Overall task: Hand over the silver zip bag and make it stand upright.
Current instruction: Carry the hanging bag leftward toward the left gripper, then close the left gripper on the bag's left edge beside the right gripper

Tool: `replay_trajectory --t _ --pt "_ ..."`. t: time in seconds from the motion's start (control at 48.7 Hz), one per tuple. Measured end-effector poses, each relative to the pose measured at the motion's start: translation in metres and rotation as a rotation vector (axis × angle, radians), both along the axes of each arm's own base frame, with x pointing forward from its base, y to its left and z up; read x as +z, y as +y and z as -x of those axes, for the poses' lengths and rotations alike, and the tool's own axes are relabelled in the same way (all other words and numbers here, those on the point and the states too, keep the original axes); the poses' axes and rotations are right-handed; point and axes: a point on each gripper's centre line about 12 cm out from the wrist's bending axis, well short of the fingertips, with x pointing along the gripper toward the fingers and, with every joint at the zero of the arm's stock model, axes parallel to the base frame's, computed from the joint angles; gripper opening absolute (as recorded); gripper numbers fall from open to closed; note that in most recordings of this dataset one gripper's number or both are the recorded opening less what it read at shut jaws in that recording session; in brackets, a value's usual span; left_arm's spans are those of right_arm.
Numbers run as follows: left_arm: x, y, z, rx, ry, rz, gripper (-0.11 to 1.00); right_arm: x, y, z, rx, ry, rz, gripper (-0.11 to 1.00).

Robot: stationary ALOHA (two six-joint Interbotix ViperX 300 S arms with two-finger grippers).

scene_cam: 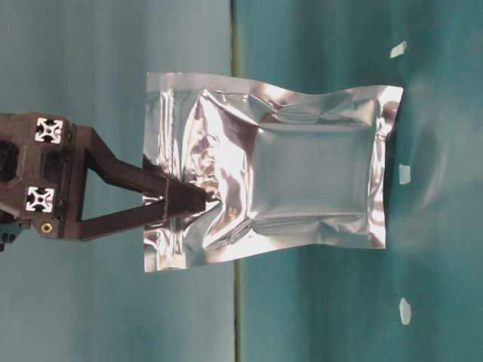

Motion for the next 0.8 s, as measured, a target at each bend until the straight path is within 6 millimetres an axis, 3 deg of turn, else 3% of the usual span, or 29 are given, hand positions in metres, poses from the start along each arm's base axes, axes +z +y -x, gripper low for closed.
replay_trajectory --t 0.185,0.636,0.8 --pt "-0.022 0.001 -0.017 0.011 0.060 0.039 0.92 -0.001 0.002 0.000 0.033 -0.006 0.008 0.05" --pt "-0.081 0.005 -0.055 0.013 0.106 0.026 0.92 -0.009 0.000 0.004 0.065 0.014 0.038 0.05" --pt "-0.092 0.006 -0.071 0.016 0.100 0.030 0.92 -0.011 -0.001 0.004 0.076 0.011 0.042 0.05"
